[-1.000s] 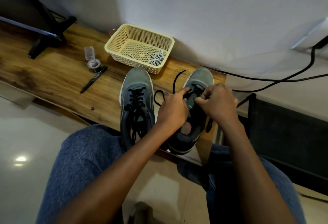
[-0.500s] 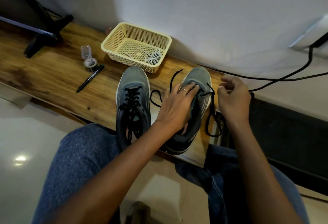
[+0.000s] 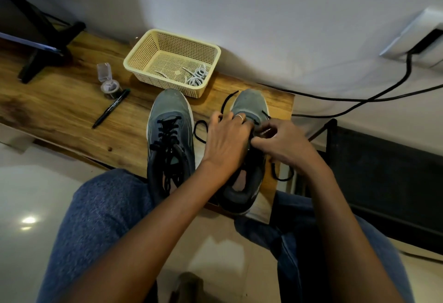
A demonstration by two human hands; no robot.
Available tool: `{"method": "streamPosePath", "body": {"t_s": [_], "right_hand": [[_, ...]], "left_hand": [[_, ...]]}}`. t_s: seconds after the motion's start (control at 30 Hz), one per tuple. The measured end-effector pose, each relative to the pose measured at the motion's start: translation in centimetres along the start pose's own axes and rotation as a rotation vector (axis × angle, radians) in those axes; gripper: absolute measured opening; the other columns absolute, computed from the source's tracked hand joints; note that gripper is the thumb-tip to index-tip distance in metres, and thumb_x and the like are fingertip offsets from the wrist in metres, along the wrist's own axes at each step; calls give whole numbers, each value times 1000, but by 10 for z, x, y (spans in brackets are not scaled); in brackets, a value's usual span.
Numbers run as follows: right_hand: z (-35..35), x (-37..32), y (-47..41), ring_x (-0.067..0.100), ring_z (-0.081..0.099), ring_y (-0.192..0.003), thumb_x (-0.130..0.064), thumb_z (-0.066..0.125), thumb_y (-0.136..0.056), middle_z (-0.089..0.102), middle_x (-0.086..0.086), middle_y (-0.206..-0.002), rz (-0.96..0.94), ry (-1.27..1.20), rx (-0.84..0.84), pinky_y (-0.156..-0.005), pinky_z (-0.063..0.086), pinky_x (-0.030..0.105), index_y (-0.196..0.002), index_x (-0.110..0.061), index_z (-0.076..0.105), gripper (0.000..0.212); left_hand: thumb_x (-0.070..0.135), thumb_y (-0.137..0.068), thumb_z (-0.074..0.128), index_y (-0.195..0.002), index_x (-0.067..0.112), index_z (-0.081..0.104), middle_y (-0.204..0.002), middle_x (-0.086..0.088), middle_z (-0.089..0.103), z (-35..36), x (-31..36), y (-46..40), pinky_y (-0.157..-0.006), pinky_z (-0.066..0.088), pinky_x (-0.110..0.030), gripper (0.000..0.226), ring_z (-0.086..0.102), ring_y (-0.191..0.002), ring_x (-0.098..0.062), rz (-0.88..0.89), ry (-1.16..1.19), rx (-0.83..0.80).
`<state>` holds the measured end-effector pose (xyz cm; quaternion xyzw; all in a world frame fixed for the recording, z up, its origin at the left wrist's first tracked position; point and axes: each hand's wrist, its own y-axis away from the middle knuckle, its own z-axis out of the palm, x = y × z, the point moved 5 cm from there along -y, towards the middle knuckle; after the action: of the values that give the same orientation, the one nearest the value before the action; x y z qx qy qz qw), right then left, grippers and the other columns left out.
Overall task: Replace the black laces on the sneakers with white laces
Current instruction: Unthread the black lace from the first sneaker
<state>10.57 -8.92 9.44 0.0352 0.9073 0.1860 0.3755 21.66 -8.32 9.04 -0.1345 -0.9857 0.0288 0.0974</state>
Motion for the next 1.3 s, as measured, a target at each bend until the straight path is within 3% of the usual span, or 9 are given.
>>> {"method": "streamPosePath", "body": {"t_s": [0.27,0.43,0.57,0.67,0.73,0.87,1.07,1.23,1.3], "right_hand": [[7,-7,1,23,66,-80,-31,70,-75,64,2,-88,1,46,-20,-72,58,47,-91,-18,60,23],[10,-2,-3,28,67,-75,-26,71,-78,67,10,-87,42,126,-6,-70,58,48,-91,-9,63,23],[-3,8,-5,29,66,-81,-20,67,-82,66,14,-83,84,167,70,-74,57,45,-86,-3,66,18],[-5,8,-5,30,64,-84,-19,66,-83,67,16,-86,89,180,87,-77,56,44,-87,0,68,20],[-3,7,-6,28,64,-86,-21,67,-83,66,14,-87,84,192,81,-76,55,41,-87,-3,68,18],[0,7,-6,27,64,-84,-24,68,-83,65,11,-86,83,204,75,-74,56,40,-90,-7,64,19],[3,2,-5,27,63,-87,-28,67,-84,63,11,-91,69,254,84,-76,56,42,-96,-7,64,25],[2,0,-3,27,63,-86,-25,66,-84,64,10,-90,73,225,87,-77,57,43,-95,-7,66,20],[0,1,-2,28,63,-88,-23,65,-85,65,12,-90,74,203,98,-79,56,45,-92,-7,67,18]], "left_hand": [[24,-93,55,-121,21,56,-126,-2,50,5,-8,-1,-93,32,-39,28,39,-122,-23,-119,58,-3],[21,-95,55,-113,14,58,-121,-5,49,5,-10,0,-75,32,-27,20,45,-111,-21,-114,223,55],[20,-96,53,-98,15,58,-105,-4,57,4,-24,-4,-69,33,-24,7,50,-88,-12,-300,595,122],[20,-98,49,-96,19,53,-99,-4,62,11,-38,-4,-75,48,-37,4,61,-91,-19,-518,854,126],[22,-97,49,-103,21,52,-102,-2,61,7,-35,-2,-75,47,-37,6,60,-95,-21,-480,797,118],[34,-91,57,-130,28,49,-127,6,59,1,-16,0,-95,38,-40,40,45,-121,-18,-219,402,68],[38,-89,61,-107,30,70,-114,8,67,-2,-11,1,-108,19,-42,22,44,-122,-15,-104,68,113],[29,-97,52,-107,19,65,-106,0,66,-1,-9,1,-110,26,-44,19,55,-110,-19,-134,147,153],[23,-99,48,-108,14,60,-104,-3,64,-6,-6,5,-87,43,-32,17,59,-93,-18,-133,319,258]]}}
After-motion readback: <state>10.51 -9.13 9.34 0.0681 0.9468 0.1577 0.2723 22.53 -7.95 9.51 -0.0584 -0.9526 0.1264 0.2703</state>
